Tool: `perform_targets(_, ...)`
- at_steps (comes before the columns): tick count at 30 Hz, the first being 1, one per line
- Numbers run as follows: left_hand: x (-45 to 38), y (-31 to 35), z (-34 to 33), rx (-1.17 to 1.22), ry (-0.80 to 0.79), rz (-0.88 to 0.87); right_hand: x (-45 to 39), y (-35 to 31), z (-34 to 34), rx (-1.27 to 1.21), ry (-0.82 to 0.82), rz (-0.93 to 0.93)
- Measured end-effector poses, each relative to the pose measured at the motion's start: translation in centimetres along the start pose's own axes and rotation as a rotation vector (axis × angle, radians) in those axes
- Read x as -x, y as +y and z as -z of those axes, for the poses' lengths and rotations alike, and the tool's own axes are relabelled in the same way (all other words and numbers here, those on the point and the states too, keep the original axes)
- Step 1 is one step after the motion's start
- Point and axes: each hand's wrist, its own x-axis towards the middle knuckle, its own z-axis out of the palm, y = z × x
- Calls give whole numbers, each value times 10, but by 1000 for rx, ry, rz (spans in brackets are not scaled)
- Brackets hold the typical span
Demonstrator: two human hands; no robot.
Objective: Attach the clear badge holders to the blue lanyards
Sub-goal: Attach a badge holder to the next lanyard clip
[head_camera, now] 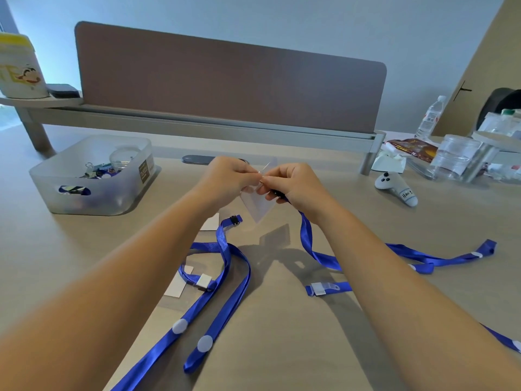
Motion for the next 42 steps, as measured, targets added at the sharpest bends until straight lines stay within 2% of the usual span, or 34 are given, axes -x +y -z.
perform_targets(7,-2,3,17,3,-27,90,-1,-4,-11,-20,-3,33)
perform_targets(14,-2,-4,17,-132,123,-73,-8,-6,-22,-80,32,88)
perform_targets(21,-4,-12,18,-27,177,-90,-15,-5,-30,-92,80,139)
perform_targets(23,-6,-13,20,61,142,-32,-15,-6,-30,-118,66,138)
perform_targets(25,-7,-15,23,246,68,90,-17,-9,-29,-136,30,138)
perform_targets(27,-6,-20,27,355,-29,284,-21,-14,-26,-152,0,107)
perform_targets(31,2,-44,34,347,-278,668,-28,-20,-16,-144,-44,48)
perform_targets(33,4,-53,33,439,-432,727,-30,-20,-16,-110,-76,40)
perform_targets(34,4,-55,32,543,-461,731,-31,-20,-17,-107,-95,34)
perform_targets(36,4,-53,28,781,-370,706,-32,-19,-20,-130,-130,20)
perform_targets(38,1,-52,26,948,-145,661,-32,-17,-22,-95,-161,11)
perform_targets(40,-2,-51,28,1027,57,624,-31,-14,-24,58,-170,-19)
perform_targets(42,-5,-48,32,1041,167,579,-34,-8,-27,185,-138,-60)
